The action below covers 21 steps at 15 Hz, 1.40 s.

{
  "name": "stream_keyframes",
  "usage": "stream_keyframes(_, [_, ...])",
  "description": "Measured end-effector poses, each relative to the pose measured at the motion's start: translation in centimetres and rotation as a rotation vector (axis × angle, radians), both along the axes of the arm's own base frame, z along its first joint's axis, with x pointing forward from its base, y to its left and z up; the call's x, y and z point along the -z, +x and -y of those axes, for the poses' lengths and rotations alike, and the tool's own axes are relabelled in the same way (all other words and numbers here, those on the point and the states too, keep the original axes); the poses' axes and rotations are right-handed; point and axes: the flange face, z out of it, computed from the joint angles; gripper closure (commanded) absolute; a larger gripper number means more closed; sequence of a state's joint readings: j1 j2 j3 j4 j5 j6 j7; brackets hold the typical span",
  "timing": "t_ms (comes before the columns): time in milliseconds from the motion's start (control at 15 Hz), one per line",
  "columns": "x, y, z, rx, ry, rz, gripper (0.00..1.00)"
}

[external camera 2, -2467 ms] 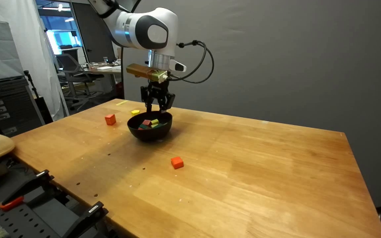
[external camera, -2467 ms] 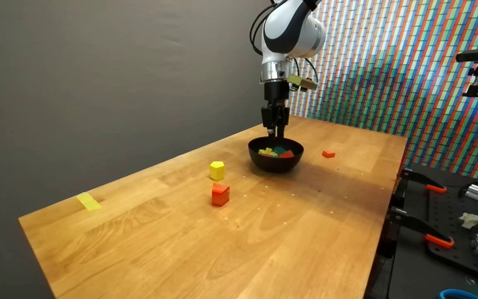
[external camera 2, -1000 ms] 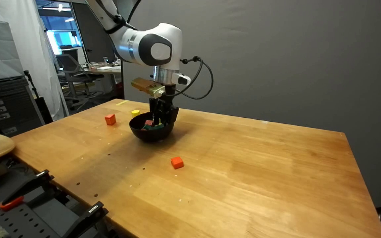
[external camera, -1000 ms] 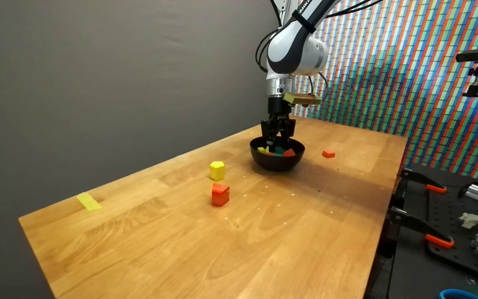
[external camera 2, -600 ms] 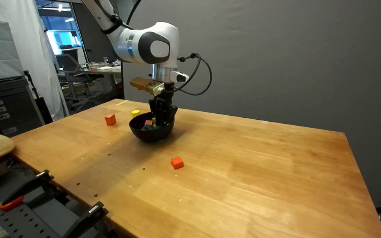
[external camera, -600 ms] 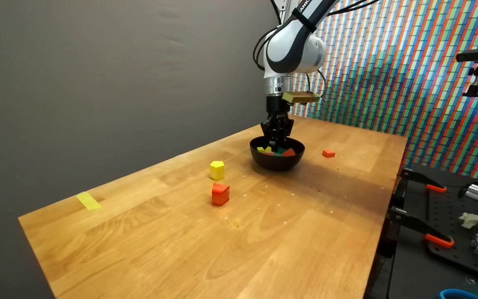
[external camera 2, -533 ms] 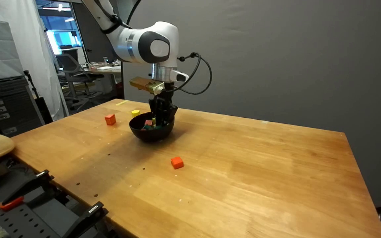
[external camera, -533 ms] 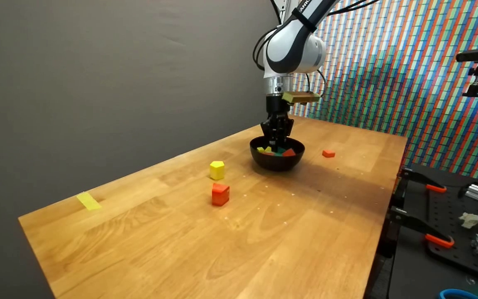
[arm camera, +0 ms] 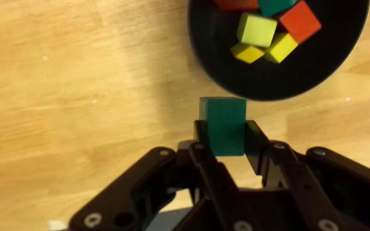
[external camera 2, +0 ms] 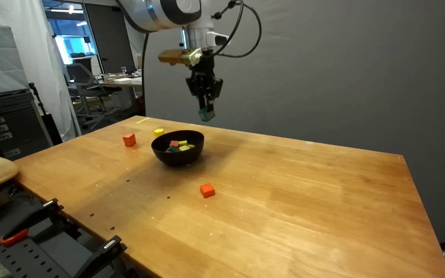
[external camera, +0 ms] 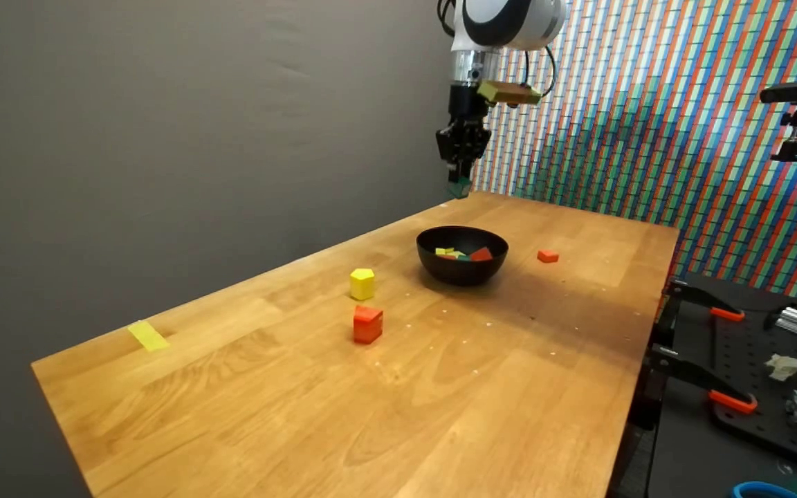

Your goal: Remove the cubes from the bowl

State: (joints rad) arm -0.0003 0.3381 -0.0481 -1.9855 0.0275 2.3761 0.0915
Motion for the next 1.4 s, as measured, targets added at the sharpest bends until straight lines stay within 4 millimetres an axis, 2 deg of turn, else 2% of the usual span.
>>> stream_keyframes(133, [-2.8, -0.2, 3.5, 0.056, -0.023, 0.042, 0.87])
stream_keyframes(200, [-3.2, -0.3, 5.3, 0.084, -0.034, 0.046, 0.87])
stream_keyframes(333, [-2.7, -0.8, 8.2, 0.131, -0.041, 0.026, 0.87])
stream_keyframes(467, [-0.7, -0.9, 9.6, 0.154, -0.041, -0.016, 0.87])
stream_keyframes(600, [2.1, -0.7, 9.9, 0.164, -0.033, -0.056, 0.84])
stream_keyframes(733, [5.0, -0.3, 9.8, 0.166, -0.028, -0.094, 0.42])
stream_keyframes(933, [7.9, 0.2, 9.7, 0.162, -0.029, -0.128, 0.21])
stream_keyframes(1000, [8.3, 0.3, 9.7, 0.162, -0.030, -0.132, 0.12])
stream_keyframes(1133, [8.4, 0.6, 9.8, 0.161, -0.031, -0.130, 0.01])
stream_keyframes(1267, [7.6, 1.1, 9.4, 0.149, -0.019, -0.112, 0.00])
stream_keyframes(1400, [5.6, 1.7, 7.9, 0.116, 0.009, -0.079, 0.00])
